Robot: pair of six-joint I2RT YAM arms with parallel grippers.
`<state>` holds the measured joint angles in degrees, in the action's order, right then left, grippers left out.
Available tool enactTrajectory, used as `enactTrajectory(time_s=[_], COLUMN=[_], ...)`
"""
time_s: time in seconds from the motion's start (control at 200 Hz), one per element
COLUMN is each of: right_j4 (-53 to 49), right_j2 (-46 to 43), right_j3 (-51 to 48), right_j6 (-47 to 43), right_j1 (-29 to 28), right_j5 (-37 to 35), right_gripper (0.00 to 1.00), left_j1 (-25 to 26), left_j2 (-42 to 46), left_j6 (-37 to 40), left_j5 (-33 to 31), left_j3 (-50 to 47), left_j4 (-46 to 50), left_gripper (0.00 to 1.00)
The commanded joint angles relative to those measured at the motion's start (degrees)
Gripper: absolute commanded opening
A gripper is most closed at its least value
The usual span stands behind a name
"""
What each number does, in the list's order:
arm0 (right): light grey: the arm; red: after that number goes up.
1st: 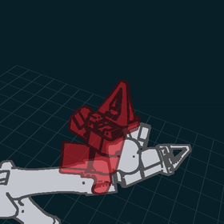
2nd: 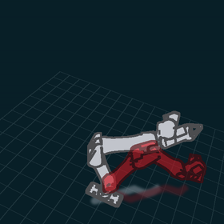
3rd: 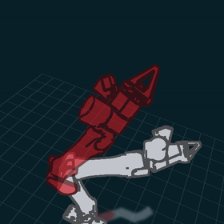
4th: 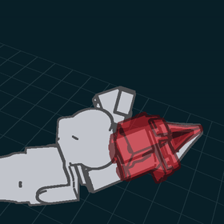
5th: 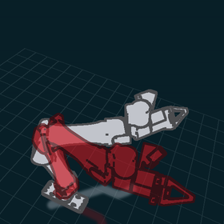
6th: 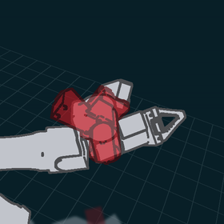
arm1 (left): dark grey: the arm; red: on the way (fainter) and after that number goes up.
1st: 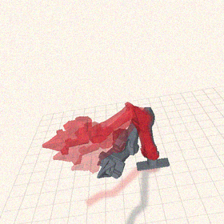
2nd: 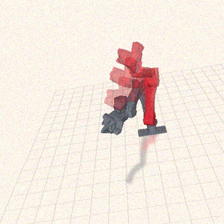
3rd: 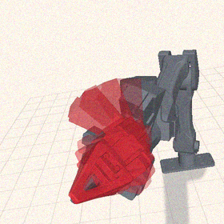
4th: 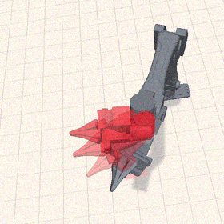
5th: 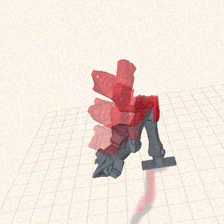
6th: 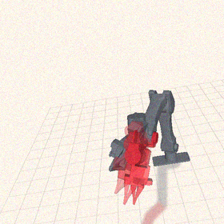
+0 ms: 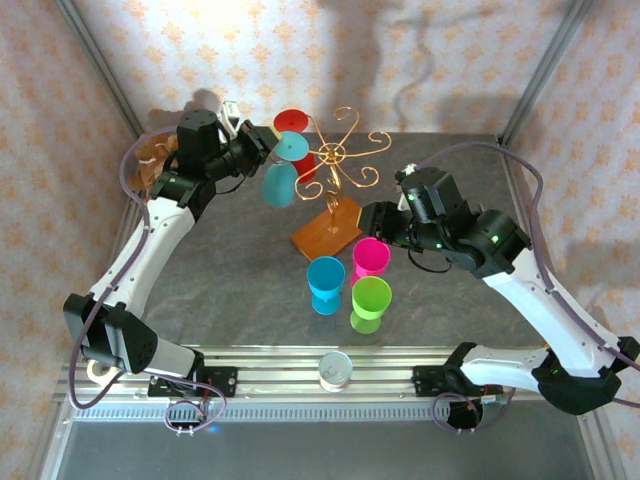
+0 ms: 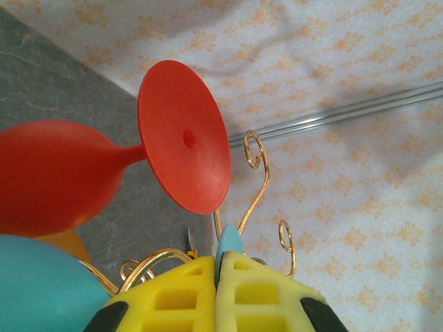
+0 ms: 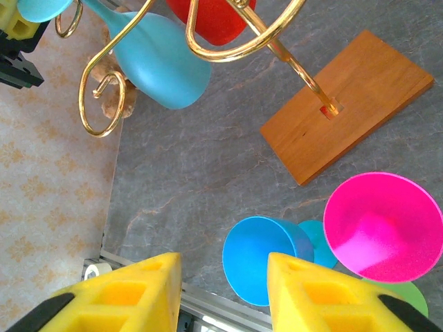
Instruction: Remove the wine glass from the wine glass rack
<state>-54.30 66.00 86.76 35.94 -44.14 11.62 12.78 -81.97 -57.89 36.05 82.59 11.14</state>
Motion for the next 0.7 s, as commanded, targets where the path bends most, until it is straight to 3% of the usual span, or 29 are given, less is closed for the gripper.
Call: enactTrajectory(time_s=[0.0, 0.696], right_j4=[1.3, 1.7], right_j2=[0.1, 0.4], right_j3=[0.0, 0.0], right_j6=[0.0, 0.6], right_j1=[0.3, 0.3], right_j5=[-0.3, -0.4], right_gripper=[0.38, 0.38], left_j1=[0.2, 0.4], left_j2=[2.2, 5.0], left_j6=[1.7, 2.4], left_j5=[2.7, 5.9], left_j3=[1.6, 0.2], left_j4=[0.1, 0.9], left_gripper=[0.0, 0.0])
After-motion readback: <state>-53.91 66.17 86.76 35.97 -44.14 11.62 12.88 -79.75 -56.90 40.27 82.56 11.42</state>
